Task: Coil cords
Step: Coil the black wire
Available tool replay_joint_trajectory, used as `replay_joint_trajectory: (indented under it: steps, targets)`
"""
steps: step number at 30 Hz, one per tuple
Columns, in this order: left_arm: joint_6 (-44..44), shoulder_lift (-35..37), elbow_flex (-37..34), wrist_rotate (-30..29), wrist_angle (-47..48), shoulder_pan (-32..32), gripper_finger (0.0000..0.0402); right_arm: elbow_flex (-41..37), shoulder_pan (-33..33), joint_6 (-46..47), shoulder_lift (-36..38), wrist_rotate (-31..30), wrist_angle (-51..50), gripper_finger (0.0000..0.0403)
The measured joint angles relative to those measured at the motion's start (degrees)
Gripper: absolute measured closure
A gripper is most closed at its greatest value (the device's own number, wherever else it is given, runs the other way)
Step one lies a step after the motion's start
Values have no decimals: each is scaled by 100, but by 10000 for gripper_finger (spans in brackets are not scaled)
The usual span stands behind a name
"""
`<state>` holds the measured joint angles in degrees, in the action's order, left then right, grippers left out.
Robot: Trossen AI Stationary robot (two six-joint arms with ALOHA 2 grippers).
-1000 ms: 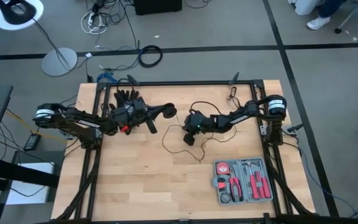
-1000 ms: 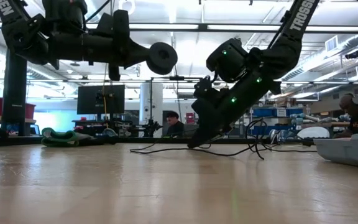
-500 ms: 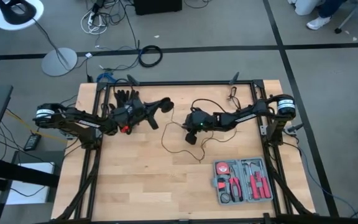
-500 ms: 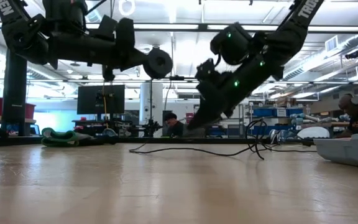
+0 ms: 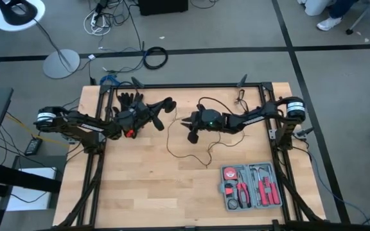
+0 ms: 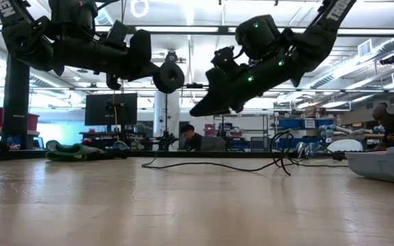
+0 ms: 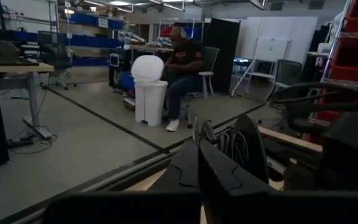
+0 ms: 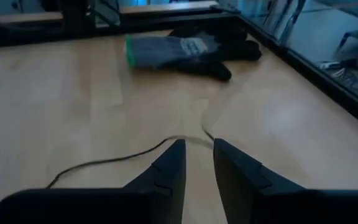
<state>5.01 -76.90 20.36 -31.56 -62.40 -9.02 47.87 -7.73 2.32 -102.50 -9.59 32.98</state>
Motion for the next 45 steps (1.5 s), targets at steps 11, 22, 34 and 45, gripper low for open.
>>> replay_joint_trajectory:
  steps: [11,22,34,45]
  targets:
    - [-31,0,0,1,172,0,402,-6,-302,61,-139,2,376,297]
    - [-185,0,0,11,152,0,402,-2,-251,51,-208,38,696,296]
    - [-342,0,0,228,250,9,402,5,-240,150,-1173,44,2253,296]
    - [-342,0,0,230,60,11,402,1,-245,-95,-1175,44,2297,296]
